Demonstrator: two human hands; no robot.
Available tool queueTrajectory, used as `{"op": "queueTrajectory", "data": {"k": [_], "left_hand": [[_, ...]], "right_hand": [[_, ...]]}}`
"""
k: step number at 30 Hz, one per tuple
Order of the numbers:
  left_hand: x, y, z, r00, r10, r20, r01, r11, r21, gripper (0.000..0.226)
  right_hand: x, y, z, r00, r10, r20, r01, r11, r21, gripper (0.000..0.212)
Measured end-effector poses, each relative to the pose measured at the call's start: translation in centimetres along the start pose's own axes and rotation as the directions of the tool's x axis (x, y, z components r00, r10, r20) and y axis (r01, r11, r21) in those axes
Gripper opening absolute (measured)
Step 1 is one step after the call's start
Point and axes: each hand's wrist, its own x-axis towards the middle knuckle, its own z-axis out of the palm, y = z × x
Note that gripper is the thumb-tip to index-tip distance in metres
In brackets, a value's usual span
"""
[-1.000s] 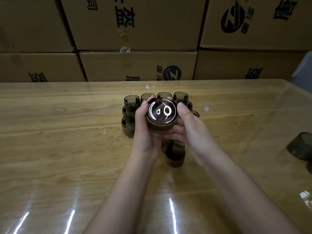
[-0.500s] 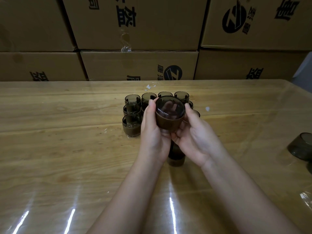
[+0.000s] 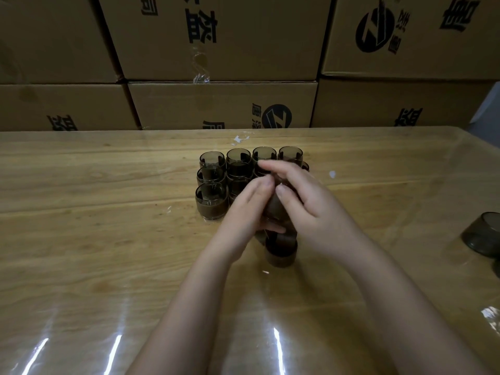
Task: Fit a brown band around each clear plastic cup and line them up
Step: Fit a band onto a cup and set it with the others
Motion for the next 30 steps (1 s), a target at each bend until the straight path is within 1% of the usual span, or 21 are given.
{"op": "queueTrajectory", "data": {"k": [2,4,6,8,9,11,13,15,16,18,20,21,22,24,26,28,30], "left_hand": [[-0.3,0.4,-0.4,0.998,-0.056,0.036,0.063,0.974,-0.216,0.06],[-0.5,1.0,-0.3,0.994,-0.1,0.054,0.113,0.889,-0.443,0.067],[-0.4,1.1,-0.1,0.992,-0.111,0.066,0.129,0.817,-0.563,0.068],[-0.1,0.9,-0.1,0.992,-0.112,0.056,0.123,0.794,-0.595,0.073],[0.0,0.8,0.0,0.992,-0.115,0.059,0.128,0.799,-0.588,0.074],[-0.1,0.7,0.1,0.99,-0.126,0.061,0.139,0.837,-0.529,0.072],[-0.2,0.9,0.3,0.992,-0.125,0.033,0.127,0.888,-0.442,0.067],[-0.4,1.1,0.5,0.994,-0.107,-0.021,0.094,0.937,-0.337,0.064],[-0.5,1.3,0.5,0.995,-0.075,-0.064,0.054,0.959,-0.28,0.061],[-0.6,1.6,0.4,0.985,0.051,-0.167,-0.073,0.989,-0.127,0.047],[-0.6,2.1,0.5,0.957,0.195,-0.217,-0.185,0.981,0.066,0.039],[-0.5,2.2,0.7,0.945,0.234,-0.228,-0.208,0.969,0.133,0.037],[-0.6,2.3,0.9,0.942,0.24,-0.235,-0.206,0.965,0.163,0.037],[-0.8,2.2,1.3,0.958,0.174,-0.229,-0.144,0.979,0.141,0.038],[-0.9,2.1,1.3,0.975,0.121,-0.188,-0.103,0.989,0.106,0.044],[-1.0,2.1,1.3,0.976,0.136,-0.17,-0.115,0.985,0.131,0.046],[-1.0,2.1,1.1,0.97,0.176,-0.168,-0.147,0.974,0.172,0.046]], "right_hand": [[0.2,0.2,-0.1,0.993,0.019,-0.114,-0.003,0.991,0.134,0.038],[0.3,0.7,-0.3,0.973,0.095,-0.21,-0.044,0.97,0.238,0.036],[0.3,1.2,-0.3,0.972,0.146,-0.182,-0.099,0.965,0.243,0.037],[0.3,1.5,0.2,0.979,0.145,-0.141,-0.105,0.961,0.255,0.031],[0.2,1.5,0.4,0.979,0.138,-0.147,-0.096,0.959,0.265,0.028],[0.3,1.4,0.8,0.981,0.117,-0.156,-0.07,0.958,0.278,0.032],[0.3,1.4,0.8,0.984,0.118,-0.132,-0.073,0.951,0.3,0.033],[0.2,1.6,0.6,0.984,0.134,-0.119,-0.088,0.94,0.329,0.029],[0.1,1.6,0.5,0.983,0.142,-0.12,-0.093,0.934,0.345,0.027],[0.1,1.6,0.5,0.978,0.161,-0.129,-0.1,0.917,0.386,0.025],[0.1,1.5,1.0,0.971,0.16,-0.177,-0.071,0.903,0.423,0.026],[0.1,1.4,1.3,0.964,0.155,-0.216,-0.047,0.899,0.435,0.027],[0.0,1.2,1.7,0.954,0.157,-0.257,-0.03,0.898,0.439,0.028],[-0.1,1.0,2.2,0.933,0.191,-0.304,-0.034,0.89,0.455,0.029],[-0.2,1.0,2.3,0.931,0.231,-0.283,-0.06,0.861,0.505,0.029],[-0.3,1.0,2.1,0.938,0.241,-0.25,-0.076,0.844,0.53,0.028],[-0.2,0.9,1.8,0.944,0.223,-0.242,-0.074,0.86,0.505,0.028]]}}
